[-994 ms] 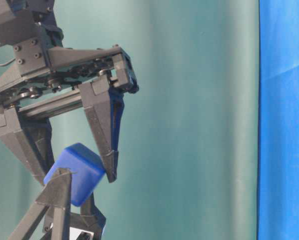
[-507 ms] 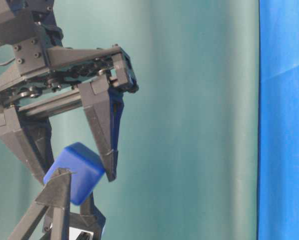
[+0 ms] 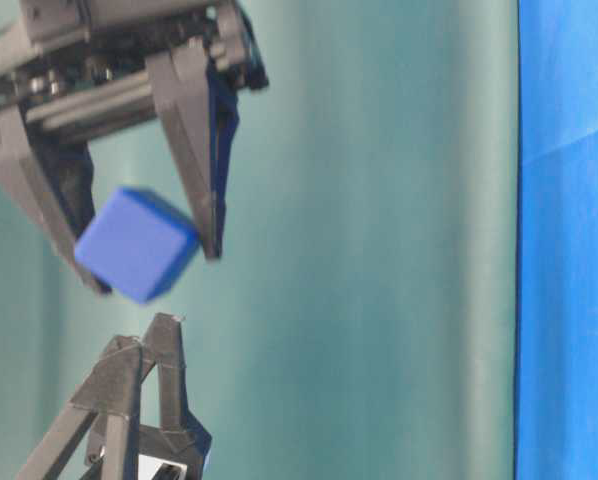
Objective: Handover the blue block to the right arm after grasping it with the left arm, then place it in the designated position.
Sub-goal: 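Close the right gripper on the cube and open the left gripper, then pull the cube back toward the right side with the right gripper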
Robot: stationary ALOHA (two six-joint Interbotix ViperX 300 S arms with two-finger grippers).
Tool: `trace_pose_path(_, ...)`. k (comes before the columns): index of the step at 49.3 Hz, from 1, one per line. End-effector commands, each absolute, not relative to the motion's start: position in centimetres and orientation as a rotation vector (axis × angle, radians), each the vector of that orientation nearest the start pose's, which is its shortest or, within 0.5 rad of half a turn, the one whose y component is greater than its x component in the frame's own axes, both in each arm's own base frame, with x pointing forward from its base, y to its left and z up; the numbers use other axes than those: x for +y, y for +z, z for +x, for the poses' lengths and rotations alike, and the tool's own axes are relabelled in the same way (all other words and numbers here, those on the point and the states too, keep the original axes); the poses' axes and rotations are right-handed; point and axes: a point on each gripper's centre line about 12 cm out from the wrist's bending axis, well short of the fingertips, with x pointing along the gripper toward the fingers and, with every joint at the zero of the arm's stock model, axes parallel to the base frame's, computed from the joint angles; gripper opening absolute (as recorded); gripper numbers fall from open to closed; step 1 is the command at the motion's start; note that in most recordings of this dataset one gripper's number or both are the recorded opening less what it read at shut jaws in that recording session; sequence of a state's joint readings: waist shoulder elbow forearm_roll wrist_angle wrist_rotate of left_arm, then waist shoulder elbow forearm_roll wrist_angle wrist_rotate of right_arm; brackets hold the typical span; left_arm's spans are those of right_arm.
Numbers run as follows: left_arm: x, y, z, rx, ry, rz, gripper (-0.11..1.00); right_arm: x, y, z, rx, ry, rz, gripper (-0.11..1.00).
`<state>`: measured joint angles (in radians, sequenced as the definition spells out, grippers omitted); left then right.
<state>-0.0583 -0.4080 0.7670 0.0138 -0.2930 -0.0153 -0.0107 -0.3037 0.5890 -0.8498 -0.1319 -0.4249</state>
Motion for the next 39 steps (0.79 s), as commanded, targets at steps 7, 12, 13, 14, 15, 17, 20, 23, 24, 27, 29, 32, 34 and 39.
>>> trace_pose_path(7,-2.1,32.3,33.3,0.032,-0.066,0.000,0.93,0.7,33.9,34.8,0.093,0.166,-1.254,0.55)
trace_pose_path(12,-2.0,32.4,33.3,0.029,-0.064,0.000,0.93,0.6,33.8,34.1,0.113,0.156,-1.255,0.55)
trace_pose_path(13,-2.1,32.4,33.3,0.031,-0.066,0.000,0.93,0.6,33.8,33.9,0.116,0.156,-1.256,0.55)
trace_pose_path(14,-2.1,32.4,33.3,0.031,-0.066,0.000,0.93,0.6,33.8,33.9,0.119,0.155,-1.256,0.55)
trace_pose_path(15,-2.0,32.4,33.3,0.031,-0.064,0.000,0.93,0.5,33.8,33.8,0.123,0.153,-1.256,0.55)
trace_pose_path(17,-2.0,32.4,33.3,0.031,-0.064,0.000,0.93,0.5,33.8,33.6,0.127,0.152,-1.255,0.55)
trace_pose_path(20,-2.0,32.4,33.3,0.031,-0.064,0.000,0.93,0.6,33.7,33.6,0.129,0.152,-1.256,0.55)
trace_pose_path(23,-2.0,32.4,33.3,0.031,-0.064,0.000,0.93,0.6,33.8,33.6,0.128,0.154,-1.256,0.55)
trace_pose_path(24,-2.0,32.4,33.3,0.031,-0.064,0.000,0.93,0.6,33.8,33.6,0.128,0.154,-1.256,0.55)
trace_pose_path(27,-2.0,32.4,33.3,0.031,-0.064,0.000,0.93,0.7,33.8,33.7,0.127,0.155,-1.256,0.55)
trace_pose_path(29,-2.0,32.3,33.3,0.032,-0.064,0.000,0.93,0.7,33.8,33.7,0.127,0.155,-1.253,0.55)
trace_pose_path(32,-2.1,32.3,33.3,0.034,-0.066,0.000,0.93,0.6,33.7,33.7,0.127,0.154,-1.243,0.55)
trace_pose_path(34,-2.0,32.3,33.3,0.032,-0.064,-0.001,0.93,0.7,33.8,33.7,0.124,0.153,-1.225,0.55)
trace_pose_path(39,-2.0,32.3,33.3,0.034,-0.064,-0.001,0.93,0.7,33.9,33.7,0.129,0.141,-1.132,0.55)
